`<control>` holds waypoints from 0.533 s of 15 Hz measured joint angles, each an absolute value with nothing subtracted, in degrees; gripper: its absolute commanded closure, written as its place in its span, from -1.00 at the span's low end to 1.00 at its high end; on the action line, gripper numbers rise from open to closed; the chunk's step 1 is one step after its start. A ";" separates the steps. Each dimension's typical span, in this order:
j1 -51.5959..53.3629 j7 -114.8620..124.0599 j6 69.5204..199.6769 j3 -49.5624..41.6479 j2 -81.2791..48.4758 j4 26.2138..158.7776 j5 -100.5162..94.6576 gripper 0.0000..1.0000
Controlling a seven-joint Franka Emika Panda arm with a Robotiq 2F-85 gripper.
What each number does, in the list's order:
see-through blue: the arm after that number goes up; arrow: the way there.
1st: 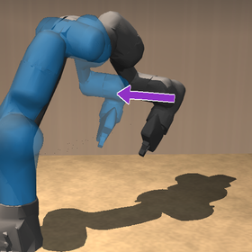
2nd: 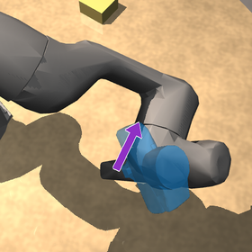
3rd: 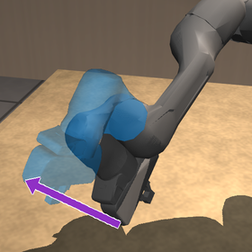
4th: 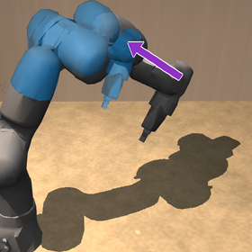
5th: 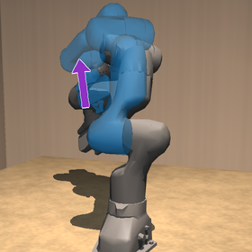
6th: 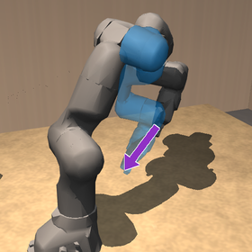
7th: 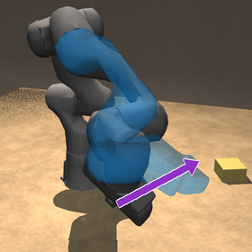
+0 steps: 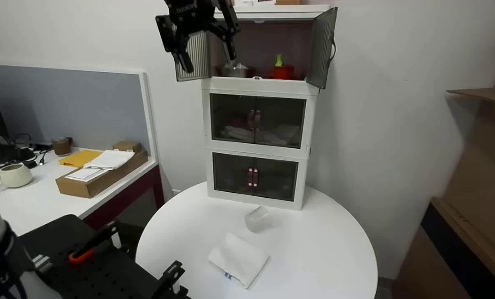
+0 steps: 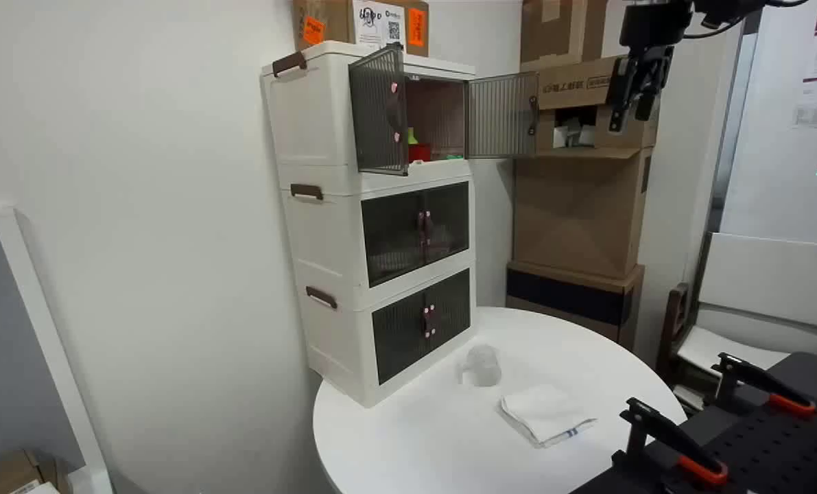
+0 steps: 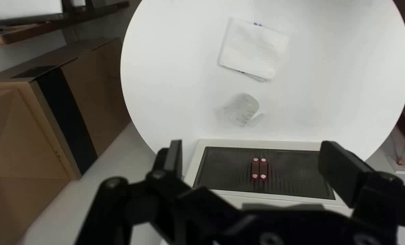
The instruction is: Close the open left door of the top shelf
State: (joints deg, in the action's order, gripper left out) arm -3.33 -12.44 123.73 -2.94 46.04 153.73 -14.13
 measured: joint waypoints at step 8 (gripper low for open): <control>-2.09 -11.87 123.59 -1.10 46.06 152.89 -13.61 -1.00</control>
